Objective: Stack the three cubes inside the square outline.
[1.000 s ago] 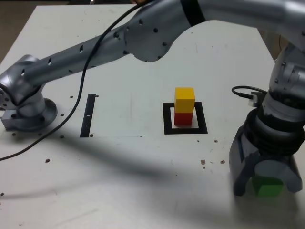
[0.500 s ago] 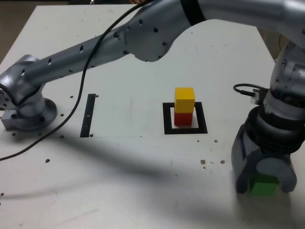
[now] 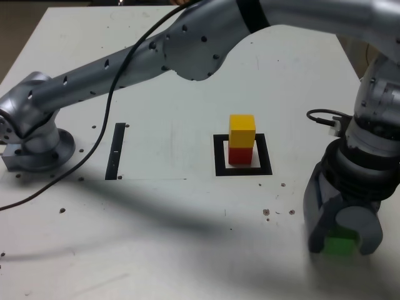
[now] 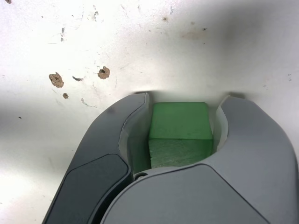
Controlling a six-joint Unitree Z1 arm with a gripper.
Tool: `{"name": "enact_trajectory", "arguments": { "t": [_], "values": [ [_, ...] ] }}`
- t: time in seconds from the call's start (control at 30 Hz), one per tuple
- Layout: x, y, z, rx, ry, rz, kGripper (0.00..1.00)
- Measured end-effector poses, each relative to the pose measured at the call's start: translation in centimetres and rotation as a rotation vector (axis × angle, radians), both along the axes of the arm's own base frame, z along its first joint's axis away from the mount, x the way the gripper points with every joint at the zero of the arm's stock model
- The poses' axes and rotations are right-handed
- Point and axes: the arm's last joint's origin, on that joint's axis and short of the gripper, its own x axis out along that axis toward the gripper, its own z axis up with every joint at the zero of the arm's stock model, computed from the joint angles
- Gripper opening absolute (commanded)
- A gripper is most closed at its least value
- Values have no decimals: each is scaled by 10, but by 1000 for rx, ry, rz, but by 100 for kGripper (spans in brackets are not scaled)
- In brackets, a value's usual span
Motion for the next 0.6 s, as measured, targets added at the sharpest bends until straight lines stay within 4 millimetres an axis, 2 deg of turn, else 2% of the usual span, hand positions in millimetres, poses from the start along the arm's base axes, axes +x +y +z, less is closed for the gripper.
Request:
{"name": "enact_trajectory", "arguments": {
  "t": [0.33,0.6],
  "values": [
    [-3,1,3,5,4,-6,29],
    [-16,8,30,14,-13,-27,29]
  ]
}}
